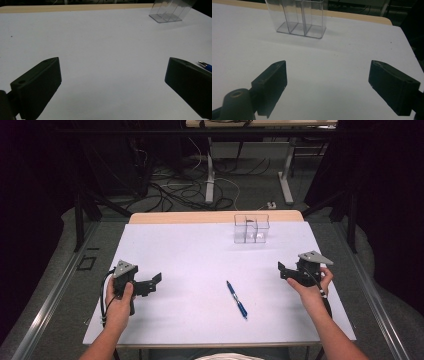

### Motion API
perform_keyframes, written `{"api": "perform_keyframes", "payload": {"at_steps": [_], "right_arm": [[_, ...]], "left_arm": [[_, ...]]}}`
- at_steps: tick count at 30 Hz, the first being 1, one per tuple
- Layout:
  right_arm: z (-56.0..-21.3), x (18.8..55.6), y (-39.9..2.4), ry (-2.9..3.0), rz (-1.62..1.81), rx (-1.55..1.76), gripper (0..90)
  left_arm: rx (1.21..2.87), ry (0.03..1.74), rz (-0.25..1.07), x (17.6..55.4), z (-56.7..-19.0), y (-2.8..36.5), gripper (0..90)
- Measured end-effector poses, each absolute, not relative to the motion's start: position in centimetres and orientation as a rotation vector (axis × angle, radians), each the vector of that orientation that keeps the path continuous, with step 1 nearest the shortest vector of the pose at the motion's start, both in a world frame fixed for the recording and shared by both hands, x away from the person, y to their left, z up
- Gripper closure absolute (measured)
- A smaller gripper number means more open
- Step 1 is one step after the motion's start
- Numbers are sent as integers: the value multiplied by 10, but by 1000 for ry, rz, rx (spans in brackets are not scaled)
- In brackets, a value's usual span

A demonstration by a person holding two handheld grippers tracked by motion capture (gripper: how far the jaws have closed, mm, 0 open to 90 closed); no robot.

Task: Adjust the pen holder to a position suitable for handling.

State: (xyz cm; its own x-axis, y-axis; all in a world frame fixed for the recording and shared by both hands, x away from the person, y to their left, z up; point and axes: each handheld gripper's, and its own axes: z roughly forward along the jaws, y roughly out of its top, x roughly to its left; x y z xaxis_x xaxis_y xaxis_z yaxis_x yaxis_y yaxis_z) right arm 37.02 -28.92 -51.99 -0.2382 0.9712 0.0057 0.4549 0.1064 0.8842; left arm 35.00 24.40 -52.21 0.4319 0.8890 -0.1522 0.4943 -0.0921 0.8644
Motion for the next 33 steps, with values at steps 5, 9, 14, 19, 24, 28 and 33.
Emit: {"api": "perform_keyframes", "payload": {"at_steps": [5,9,14,19,24,28,33], "right_arm": [[-521,379,-287,1814,1052,1384,159],[-519,389,-284,1825,1042,1394,187],[-512,406,-278,1806,1046,1391,234],[-498,421,-273,1824,1060,1407,278],[-480,438,-268,1875,1026,1436,297],[-468,452,-265,1893,994,1439,308],[-455,464,-261,1915,959,1456,324]], "left_arm": [[1742,1200,520,350,-522,241,7],[1737,1201,518,350,-522,241,7],[1730,1209,517,349,-523,243,7],[1733,1224,502,350,-524,245,9],[1727,1225,501,350,-524,246,9],[1730,1234,494,350,-525,245,14],[1721,1239,492,351,-526,246,14]]}}
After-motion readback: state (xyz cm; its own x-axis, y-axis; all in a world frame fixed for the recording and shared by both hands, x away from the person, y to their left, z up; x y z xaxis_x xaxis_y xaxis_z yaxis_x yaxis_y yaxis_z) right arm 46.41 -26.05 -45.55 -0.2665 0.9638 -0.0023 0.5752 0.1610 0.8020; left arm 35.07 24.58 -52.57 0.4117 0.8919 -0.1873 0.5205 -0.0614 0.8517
